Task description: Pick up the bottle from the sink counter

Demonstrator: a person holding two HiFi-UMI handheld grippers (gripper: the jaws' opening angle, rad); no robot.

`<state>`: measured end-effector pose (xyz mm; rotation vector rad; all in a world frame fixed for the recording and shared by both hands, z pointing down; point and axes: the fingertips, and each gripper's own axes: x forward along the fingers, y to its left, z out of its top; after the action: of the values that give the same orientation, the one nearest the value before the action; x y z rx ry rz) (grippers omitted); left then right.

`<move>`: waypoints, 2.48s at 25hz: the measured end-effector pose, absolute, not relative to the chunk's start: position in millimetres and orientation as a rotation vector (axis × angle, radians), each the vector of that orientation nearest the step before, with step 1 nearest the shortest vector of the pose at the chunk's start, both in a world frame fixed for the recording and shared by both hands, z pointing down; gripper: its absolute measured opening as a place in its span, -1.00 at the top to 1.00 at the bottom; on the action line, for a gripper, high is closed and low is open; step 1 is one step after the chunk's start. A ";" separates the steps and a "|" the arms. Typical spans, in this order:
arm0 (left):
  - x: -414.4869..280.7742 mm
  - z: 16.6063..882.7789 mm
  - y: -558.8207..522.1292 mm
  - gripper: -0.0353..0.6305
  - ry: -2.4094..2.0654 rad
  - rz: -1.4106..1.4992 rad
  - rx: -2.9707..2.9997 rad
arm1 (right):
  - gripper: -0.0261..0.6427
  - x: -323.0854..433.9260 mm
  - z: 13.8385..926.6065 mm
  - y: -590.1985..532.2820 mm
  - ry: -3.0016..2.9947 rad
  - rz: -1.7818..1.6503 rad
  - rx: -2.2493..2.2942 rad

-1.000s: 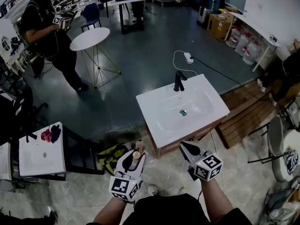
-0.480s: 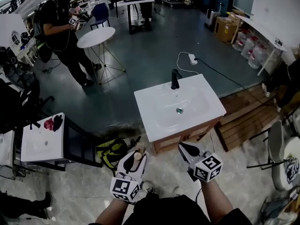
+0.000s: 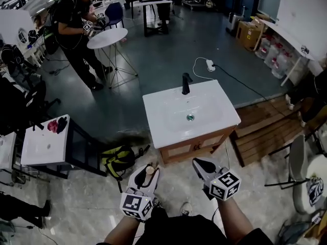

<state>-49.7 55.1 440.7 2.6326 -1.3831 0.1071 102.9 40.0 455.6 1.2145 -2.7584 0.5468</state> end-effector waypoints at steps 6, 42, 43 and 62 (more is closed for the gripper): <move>-30.2 441.0 70.7 0.47 -1.397 0.104 2.629 | 0.92 118.6 458.0 53.9 -2.773 0.542 1.185; -6.0 432.9 105.3 0.47 -1.514 0.106 2.593 | 0.93 138.1 467.6 74.1 -2.809 0.540 1.054; -6.0 433.4 105.5 0.47 -1.514 0.108 2.593 | 0.92 137.9 468.2 74.1 -2.810 0.541 1.051; -8.5 433.6 97.0 0.47 -1.518 0.111 2.585 | 0.92 137.4 469.8 66.0 -2.808 0.553 1.052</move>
<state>-8.5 97.0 433.6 2.5852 -1.5182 0.1105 137.4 66.0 469.8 1.0519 -2.8081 0.5532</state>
